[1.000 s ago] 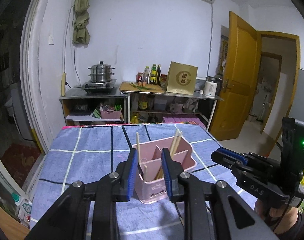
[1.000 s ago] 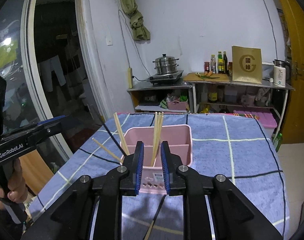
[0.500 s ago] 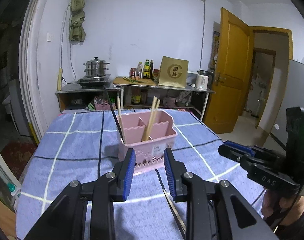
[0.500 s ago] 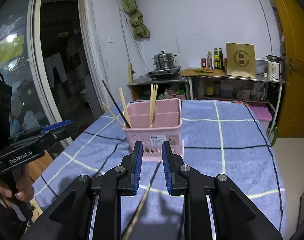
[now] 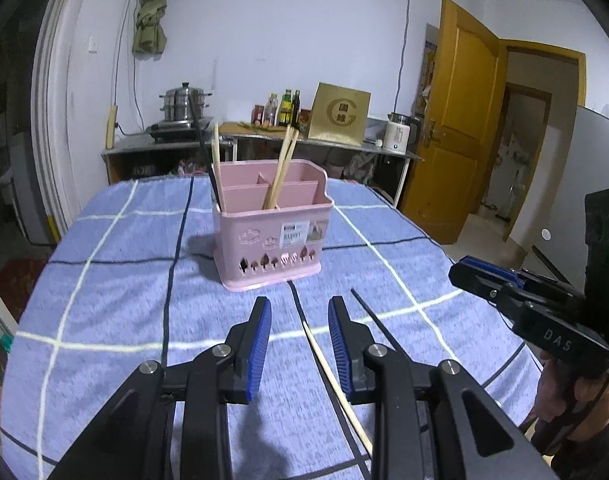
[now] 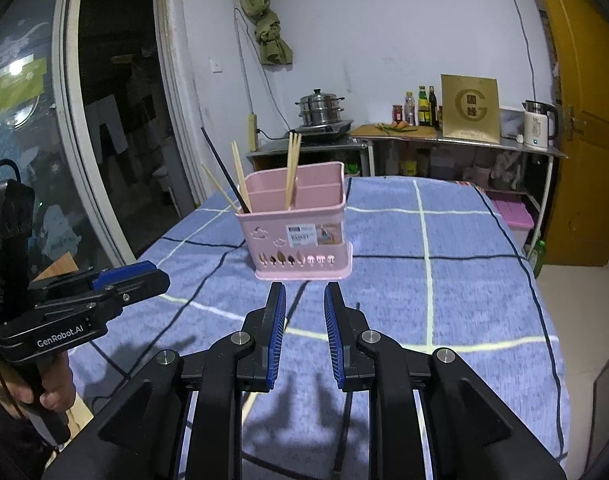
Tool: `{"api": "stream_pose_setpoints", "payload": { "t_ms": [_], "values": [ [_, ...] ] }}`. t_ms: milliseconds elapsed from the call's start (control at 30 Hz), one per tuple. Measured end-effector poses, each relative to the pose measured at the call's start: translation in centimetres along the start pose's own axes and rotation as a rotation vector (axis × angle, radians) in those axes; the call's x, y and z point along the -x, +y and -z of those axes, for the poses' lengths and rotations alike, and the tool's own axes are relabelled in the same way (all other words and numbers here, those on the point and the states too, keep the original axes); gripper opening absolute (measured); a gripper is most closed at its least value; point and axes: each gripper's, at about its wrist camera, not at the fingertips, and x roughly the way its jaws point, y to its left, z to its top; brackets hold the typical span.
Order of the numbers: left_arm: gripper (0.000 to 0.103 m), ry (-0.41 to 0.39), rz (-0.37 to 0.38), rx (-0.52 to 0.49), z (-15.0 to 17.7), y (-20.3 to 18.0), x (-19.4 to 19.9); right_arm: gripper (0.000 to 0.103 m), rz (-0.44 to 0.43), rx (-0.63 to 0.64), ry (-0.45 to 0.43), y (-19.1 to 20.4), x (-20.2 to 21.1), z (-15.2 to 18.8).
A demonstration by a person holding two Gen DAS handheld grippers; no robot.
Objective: Organize utensils
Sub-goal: 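Move both open grippers back down to the remaining chopsticks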
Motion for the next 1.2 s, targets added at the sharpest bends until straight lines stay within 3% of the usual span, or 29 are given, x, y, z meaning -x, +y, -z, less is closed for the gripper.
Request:
{"api": "stream_pose_setpoints", "payload": {
  "t_ms": [867,1200],
  "values": [
    [0.029,0.268,0.063,0.044,3.5,-1.8,-10.2,0.021,0.050,-0.032,0.210,-3.7,-5.8,3.8],
    [0.029,0.346,0.036,0.043,4.2,-2.1,-14.0,0.020,0.061,-0.026,0.275,-4.3,-8.2,3.8]
  ]
}}
